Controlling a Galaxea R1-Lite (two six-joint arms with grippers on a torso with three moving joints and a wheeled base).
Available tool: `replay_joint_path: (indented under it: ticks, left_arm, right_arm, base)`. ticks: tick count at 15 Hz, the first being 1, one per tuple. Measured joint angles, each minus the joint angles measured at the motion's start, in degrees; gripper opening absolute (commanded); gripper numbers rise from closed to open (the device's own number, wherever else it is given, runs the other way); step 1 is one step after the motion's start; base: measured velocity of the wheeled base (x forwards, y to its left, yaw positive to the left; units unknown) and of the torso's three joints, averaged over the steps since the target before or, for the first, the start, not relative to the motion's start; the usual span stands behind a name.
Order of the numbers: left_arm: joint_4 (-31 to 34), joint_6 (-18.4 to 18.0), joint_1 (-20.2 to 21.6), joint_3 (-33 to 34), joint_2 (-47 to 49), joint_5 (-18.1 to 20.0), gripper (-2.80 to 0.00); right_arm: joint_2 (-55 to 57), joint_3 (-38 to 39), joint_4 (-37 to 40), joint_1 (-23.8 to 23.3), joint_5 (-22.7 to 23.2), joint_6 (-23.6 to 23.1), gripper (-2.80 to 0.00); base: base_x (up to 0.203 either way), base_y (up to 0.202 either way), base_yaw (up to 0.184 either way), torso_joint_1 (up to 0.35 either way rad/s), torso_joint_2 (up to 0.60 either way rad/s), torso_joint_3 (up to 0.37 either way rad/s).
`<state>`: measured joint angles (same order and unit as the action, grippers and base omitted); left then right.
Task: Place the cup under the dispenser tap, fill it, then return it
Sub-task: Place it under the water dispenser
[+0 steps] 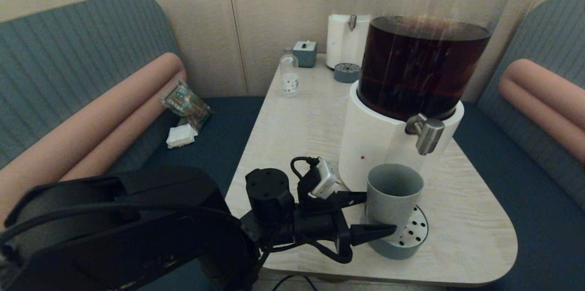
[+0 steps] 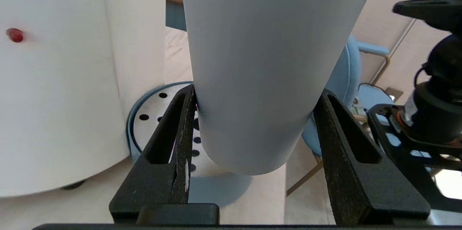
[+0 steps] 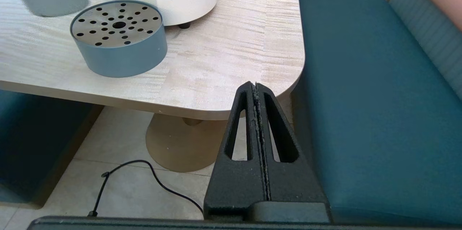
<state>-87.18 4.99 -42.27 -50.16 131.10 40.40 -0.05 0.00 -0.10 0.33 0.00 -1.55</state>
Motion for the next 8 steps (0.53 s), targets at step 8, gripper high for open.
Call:
replay_joint_path:
  ticks: [8]
  left_arm:
    - [0.00, 0.96, -0.18, -10.53, 7.93, -2.82, -2.80]
  right_arm:
    - [0.00, 0.00, -0.02, 0.00, 0.00, 0.02, -2.80]
  base:
    - [0.000, 0.000, 0.000, 0.000, 0.00, 0.000]
